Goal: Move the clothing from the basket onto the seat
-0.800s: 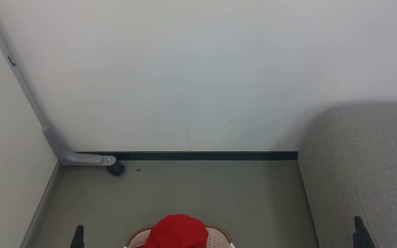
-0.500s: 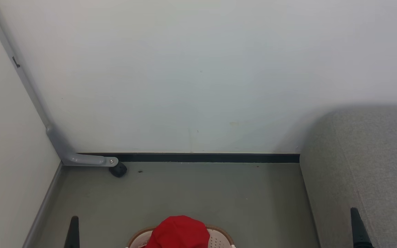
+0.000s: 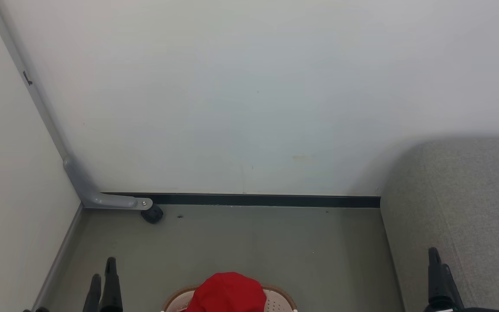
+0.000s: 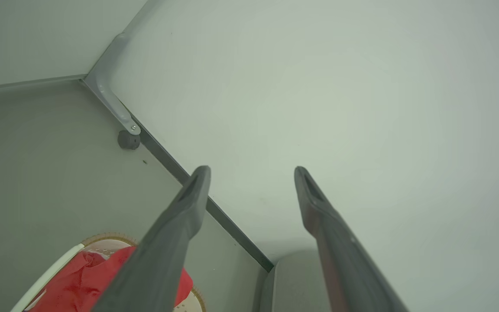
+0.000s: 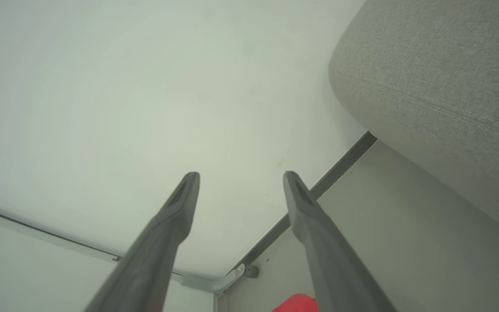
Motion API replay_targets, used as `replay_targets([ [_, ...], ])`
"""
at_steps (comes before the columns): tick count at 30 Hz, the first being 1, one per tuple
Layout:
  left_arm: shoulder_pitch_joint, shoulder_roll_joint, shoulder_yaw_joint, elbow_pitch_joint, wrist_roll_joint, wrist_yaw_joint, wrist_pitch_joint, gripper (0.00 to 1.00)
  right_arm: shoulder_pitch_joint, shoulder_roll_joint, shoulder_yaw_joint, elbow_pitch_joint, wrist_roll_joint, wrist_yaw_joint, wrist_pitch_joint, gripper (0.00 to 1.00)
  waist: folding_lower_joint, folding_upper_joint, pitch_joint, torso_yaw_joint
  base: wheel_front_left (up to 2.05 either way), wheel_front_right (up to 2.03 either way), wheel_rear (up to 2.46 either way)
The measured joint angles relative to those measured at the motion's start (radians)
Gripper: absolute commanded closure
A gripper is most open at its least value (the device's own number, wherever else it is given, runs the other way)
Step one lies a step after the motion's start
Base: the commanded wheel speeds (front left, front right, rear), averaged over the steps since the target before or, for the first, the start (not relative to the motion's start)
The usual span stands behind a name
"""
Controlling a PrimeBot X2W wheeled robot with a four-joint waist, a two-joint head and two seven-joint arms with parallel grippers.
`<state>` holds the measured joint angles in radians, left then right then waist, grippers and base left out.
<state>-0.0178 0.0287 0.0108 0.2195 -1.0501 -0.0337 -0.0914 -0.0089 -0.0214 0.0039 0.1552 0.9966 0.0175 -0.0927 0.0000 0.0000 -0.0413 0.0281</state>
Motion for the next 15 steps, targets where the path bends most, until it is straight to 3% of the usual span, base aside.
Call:
replay_targets([
  [15, 0.0, 0.003, -0.052, -0.017, 0.341, 0.068, -0.054, 0.0, 0.001, -0.02, 0.069, -0.017, -0.274, -0.024, -0.054, 0.0, 0.0, 0.0, -0.003, 0.009, 0.0, 0.0, 0.0],
])
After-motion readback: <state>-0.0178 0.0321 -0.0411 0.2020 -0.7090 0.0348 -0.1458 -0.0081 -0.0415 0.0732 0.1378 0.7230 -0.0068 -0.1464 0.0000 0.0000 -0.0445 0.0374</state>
